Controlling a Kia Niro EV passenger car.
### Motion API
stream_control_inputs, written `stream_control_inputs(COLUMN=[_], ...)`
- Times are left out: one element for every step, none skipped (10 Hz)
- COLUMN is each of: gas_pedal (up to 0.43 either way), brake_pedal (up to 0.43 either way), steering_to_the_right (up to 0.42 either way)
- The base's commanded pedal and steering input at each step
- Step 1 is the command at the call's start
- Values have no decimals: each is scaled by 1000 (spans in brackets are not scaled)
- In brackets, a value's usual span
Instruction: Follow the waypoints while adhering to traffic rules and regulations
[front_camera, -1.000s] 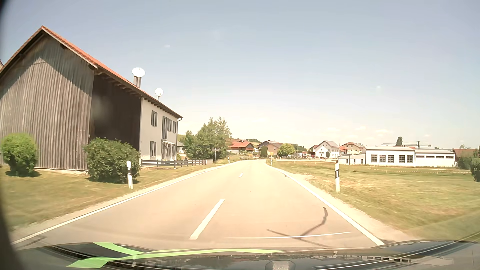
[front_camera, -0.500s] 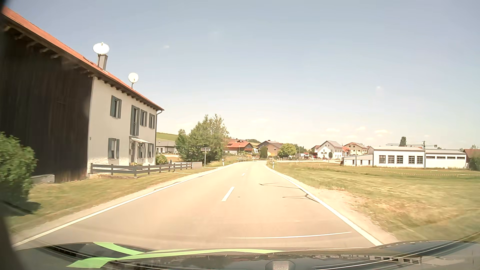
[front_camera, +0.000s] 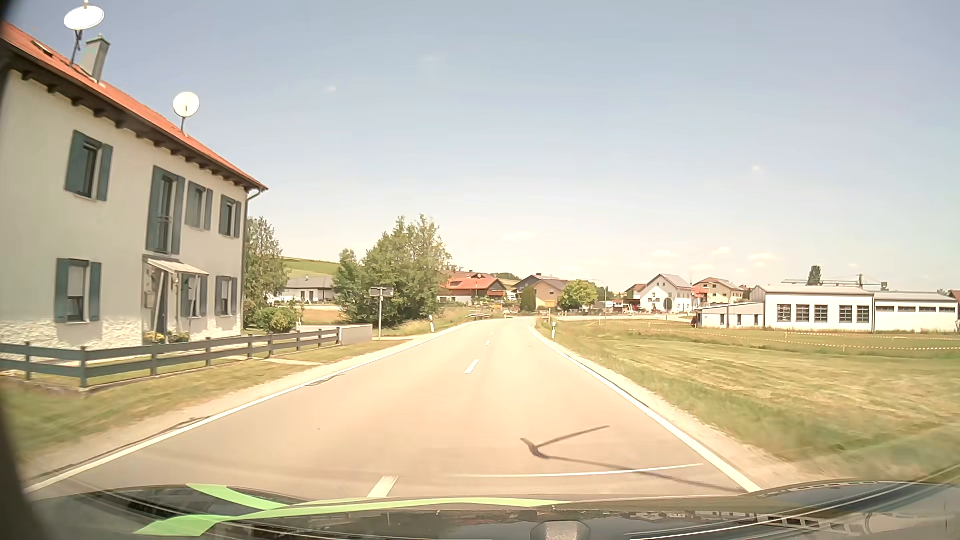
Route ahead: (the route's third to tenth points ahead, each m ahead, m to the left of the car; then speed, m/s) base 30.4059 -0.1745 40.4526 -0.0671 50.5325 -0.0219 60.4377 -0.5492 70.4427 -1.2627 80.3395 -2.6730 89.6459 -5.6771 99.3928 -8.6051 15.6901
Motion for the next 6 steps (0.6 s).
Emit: stream_control_inputs(gas_pedal=[0,0,0,0,28,28], brake_pedal=[0,0,0,0,0,0], steering_to_the_right=[-3,-2,-3,-4,-4,-4])
